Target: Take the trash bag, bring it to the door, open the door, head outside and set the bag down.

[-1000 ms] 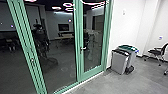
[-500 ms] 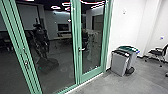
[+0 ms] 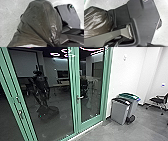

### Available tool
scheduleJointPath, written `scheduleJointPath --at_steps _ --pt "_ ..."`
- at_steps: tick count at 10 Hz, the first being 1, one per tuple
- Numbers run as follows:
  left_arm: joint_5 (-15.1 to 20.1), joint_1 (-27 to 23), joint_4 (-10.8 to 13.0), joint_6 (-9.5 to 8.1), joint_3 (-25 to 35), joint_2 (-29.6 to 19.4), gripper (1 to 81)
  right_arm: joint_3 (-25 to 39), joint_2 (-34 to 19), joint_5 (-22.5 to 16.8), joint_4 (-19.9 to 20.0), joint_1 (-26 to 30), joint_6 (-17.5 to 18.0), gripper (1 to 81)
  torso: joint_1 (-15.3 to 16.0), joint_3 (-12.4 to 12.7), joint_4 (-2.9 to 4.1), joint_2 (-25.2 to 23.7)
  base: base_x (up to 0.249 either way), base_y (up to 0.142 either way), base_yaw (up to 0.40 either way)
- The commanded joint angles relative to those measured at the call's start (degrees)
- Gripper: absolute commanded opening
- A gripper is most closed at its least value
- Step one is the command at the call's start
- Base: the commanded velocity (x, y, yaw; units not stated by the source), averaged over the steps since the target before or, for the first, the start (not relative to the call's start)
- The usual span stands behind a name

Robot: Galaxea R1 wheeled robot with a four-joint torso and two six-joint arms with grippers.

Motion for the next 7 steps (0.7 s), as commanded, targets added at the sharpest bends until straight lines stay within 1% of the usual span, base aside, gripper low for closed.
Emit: scheduleJointPath --at_steps 1,4,7 --pt "3.2 -3.6 0.3 0.49 -0.1 -0.4 1.0 0.7 0.7 -3.0 -0.6 2.1 -0.3 81.1 0.0 0.0 0.0 0.0 0.135 0.0 0.0" --pt "3.1 -3.6 0.3 0.4 -0.1 -0.4 1.0 0.5 0.8 -3.0 -0.6 2.2 -0.3 81.1 0.0 0.0 0.0 0.0 0.142 0.0 0.0" --pt "3.2 -3.6 0.3 0.4 -0.1 -0.2 1.0 0.4 0.8 -3.0 -0.7 2.2 -0.4 81.1 -0.1 0.0 0.0 0.0 0.164 -0.075 0.0"
